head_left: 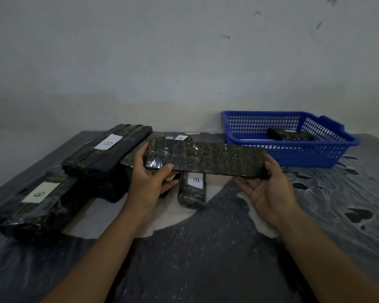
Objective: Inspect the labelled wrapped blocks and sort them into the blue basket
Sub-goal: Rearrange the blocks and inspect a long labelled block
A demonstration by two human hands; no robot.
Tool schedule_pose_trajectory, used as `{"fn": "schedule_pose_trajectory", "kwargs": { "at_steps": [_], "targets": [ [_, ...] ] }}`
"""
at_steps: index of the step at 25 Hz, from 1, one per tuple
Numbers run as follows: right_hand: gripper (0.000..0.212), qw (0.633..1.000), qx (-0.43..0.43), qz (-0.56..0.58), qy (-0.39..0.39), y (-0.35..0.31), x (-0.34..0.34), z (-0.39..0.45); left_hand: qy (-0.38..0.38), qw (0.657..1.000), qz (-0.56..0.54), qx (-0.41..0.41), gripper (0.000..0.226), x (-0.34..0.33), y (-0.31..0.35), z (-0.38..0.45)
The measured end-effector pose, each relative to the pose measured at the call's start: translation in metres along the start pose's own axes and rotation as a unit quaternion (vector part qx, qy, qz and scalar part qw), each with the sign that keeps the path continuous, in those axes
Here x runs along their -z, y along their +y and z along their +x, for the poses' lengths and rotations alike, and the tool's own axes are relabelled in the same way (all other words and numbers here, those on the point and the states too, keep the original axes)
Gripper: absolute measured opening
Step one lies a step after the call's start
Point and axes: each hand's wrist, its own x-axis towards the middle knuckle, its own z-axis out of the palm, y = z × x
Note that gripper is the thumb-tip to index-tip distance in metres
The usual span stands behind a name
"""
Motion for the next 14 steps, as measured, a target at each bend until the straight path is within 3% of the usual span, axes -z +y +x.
{"fn": "schedule_pose_trajectory", "kwargs": {
  "at_steps": [6, 14],
  "targets": [
    [0.03, 0.978, 0.083, -0.184, 0.051, 0.0035, 0.0045, 0.0048, -0.005, 0.999, 0.007, 0.032, 0.033, -0.0023, 0.0028, -0.0026],
    [0.023, 0.957, 0.143, -0.246, 0.065, 0.0061, 0.0094, 0.005, -0.012, 0.999, 0.02, 0.035, 0.02, 0.0, 0.0044, -0.0033]
  ]
}}
